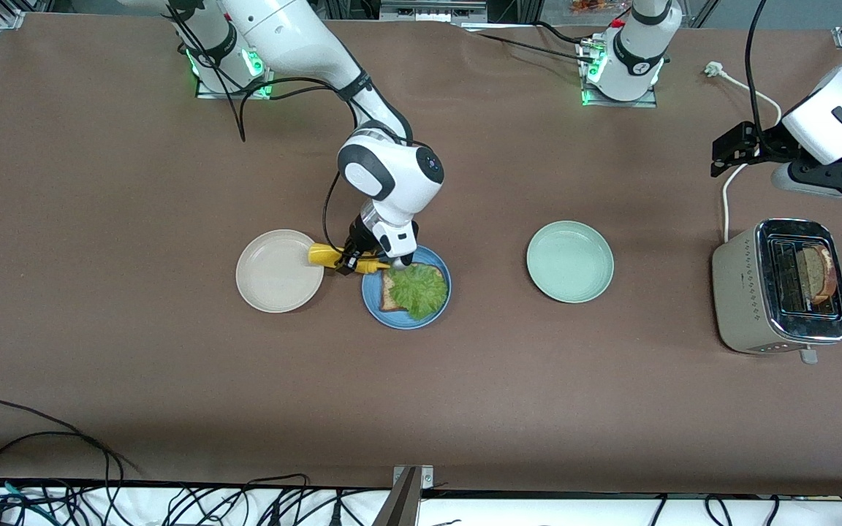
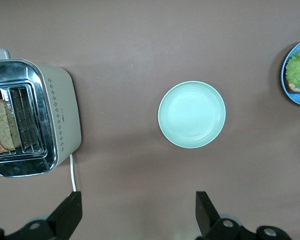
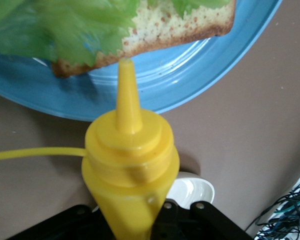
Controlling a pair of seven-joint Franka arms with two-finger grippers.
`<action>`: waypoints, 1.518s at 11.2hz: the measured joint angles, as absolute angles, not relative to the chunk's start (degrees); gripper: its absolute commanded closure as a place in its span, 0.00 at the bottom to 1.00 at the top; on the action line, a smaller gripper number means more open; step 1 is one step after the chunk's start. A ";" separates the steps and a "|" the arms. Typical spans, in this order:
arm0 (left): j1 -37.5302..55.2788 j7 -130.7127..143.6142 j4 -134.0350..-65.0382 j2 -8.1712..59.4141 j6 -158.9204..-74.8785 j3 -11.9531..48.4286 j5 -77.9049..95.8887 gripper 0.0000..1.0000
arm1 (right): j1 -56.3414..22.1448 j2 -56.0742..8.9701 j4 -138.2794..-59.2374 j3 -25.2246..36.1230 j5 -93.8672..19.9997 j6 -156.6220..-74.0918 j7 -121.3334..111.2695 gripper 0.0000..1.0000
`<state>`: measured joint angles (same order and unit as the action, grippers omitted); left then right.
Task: Make sandwich in blue plate with both arms
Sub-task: 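Hold the mustard bottle tip over the lettuce with the right gripper, then carry the mustard back beside the white plate while the left gripper reaches the toaster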
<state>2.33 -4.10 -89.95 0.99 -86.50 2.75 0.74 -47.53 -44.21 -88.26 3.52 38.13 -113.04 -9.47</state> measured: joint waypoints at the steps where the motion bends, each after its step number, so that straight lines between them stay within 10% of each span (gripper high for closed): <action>1: 2.32 -4.10 -89.95 1.22 -86.50 2.68 0.74 0.00 | -47.52 -44.27 -88.26 3.60 38.68 -113.05 -9.44 1.00; 7: 2.32 -4.10 -89.95 1.96 -86.50 2.44 0.74 0.00 | -45.89 -41.97 -86.10 4.58 34.90 -113.02 -12.40 1.00; 17: 1.79 -4.36 -89.95 7.19 -90.34 -0.50 0.53 0.00 | -22.08 -24.11 -88.91 0.87 7.15 -111.26 -52.28 1.00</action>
<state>1.79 -4.36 -89.95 7.19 -90.34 -0.50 0.53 -22.08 -24.11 -88.91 0.87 7.15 -111.26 -52.28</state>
